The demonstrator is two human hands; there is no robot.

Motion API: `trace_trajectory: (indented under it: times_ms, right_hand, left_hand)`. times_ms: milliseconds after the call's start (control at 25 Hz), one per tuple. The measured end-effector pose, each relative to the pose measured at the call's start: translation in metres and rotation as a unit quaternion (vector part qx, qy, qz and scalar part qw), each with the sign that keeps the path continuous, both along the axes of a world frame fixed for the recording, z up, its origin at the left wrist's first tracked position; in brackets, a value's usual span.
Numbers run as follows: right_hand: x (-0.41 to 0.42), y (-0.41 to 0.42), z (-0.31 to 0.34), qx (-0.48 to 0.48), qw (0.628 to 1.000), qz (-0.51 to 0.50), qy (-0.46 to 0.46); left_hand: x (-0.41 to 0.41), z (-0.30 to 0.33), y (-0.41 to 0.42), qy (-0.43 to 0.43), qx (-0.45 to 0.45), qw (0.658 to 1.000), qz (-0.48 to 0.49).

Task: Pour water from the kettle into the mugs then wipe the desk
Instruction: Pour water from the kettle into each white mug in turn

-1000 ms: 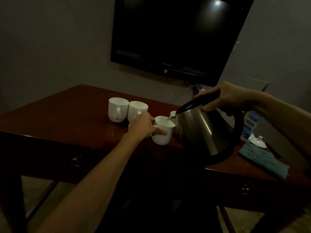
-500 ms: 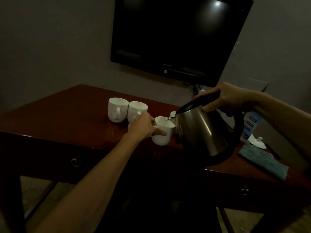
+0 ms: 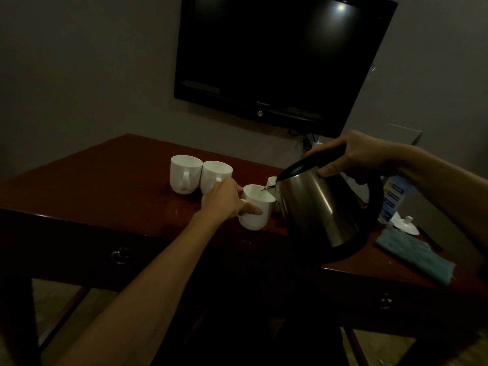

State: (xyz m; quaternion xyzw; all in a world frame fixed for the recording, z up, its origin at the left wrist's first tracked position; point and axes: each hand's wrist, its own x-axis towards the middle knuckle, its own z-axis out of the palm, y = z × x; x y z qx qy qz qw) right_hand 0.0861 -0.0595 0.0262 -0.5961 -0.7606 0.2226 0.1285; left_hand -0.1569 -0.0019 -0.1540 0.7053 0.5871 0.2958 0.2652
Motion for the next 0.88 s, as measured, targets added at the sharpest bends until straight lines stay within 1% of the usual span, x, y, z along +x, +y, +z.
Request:
trace_trajectory:
  times_ms: [400,880]
  right_hand:
    - [-0.0004,0.0034,0.0012,-0.006,1.000,0.004,-0.015]
    - [0.0001,0.0036,0.0010,-0.014,1.000,0.003,-0.005]
  left_hand:
    - [-0.0009,0.0004,-0.0027,0.005,0.009,1.000,0.001]
    - [0.0002,0.0012,-0.0031,-0.001,0.008,1.000,0.002]
